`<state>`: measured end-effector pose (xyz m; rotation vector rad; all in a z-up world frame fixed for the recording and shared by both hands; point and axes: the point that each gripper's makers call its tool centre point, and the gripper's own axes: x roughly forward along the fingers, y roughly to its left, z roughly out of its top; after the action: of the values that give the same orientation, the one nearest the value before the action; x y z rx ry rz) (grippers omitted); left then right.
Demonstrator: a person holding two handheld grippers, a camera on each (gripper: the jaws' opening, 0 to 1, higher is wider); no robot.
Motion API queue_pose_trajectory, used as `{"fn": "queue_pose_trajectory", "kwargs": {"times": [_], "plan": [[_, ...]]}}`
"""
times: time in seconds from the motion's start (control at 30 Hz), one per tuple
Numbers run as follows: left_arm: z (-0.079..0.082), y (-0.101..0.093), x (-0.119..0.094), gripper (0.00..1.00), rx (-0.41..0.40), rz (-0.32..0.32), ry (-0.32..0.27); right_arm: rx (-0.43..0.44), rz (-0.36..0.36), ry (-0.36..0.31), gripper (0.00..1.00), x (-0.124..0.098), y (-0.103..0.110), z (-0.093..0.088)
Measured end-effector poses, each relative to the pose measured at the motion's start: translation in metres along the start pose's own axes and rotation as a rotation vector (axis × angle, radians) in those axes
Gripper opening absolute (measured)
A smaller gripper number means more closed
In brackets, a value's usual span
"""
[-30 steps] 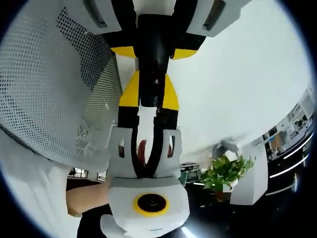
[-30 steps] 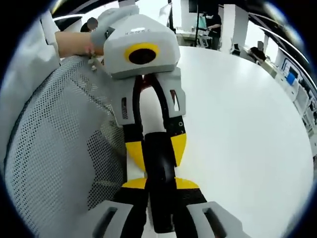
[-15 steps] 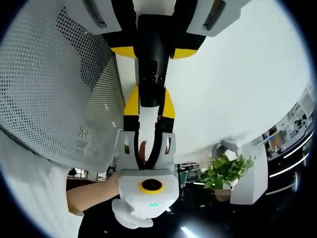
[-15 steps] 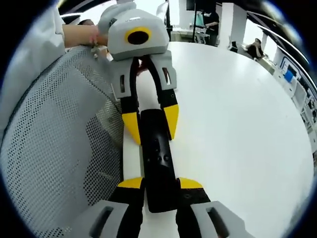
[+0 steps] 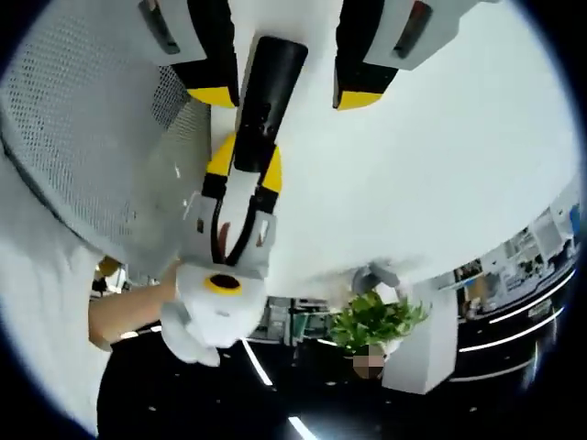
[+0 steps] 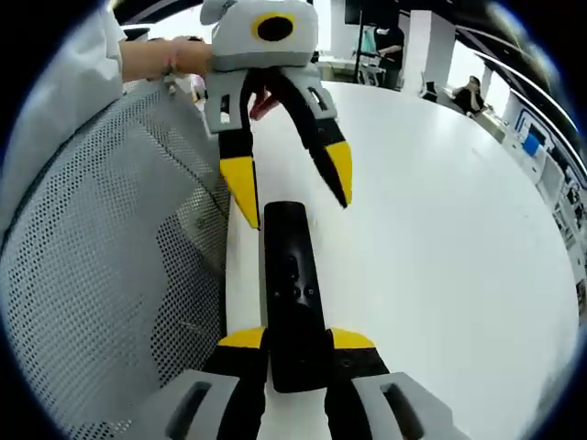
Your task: Press the specified remote control buttons in sequence, fully releasing each button before pressing the next.
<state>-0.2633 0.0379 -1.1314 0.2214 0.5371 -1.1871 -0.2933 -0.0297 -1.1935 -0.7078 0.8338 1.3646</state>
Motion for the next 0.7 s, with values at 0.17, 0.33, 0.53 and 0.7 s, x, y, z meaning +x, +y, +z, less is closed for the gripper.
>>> {"fn": "queue_pose_trajectory", "kwargs": {"times": [0.17,0.33,0.53,0.7], "plan": [[0.037,0.01,-0.034,0.78,-0.12,0.116,-0.216,0.005,0.003,-0.008,0.22,0.0,0.0,0.0],[0.081,0.018,-0.081,1.0,-0.1,0.304,-0.536,0.008,-0.004,-0.015,0.22,0.0,0.0,0.0],[0.095,0.016,-0.115,1.0,-0.068,0.465,-0.706,0.063,-0.02,-0.066,0.23,0.0,0.0,0.003],[0.101,0.005,-0.133,1.0,0.001,0.589,-0.79,0.141,-0.01,-0.13,0.25,-0.001,0.0,0.004]]}}
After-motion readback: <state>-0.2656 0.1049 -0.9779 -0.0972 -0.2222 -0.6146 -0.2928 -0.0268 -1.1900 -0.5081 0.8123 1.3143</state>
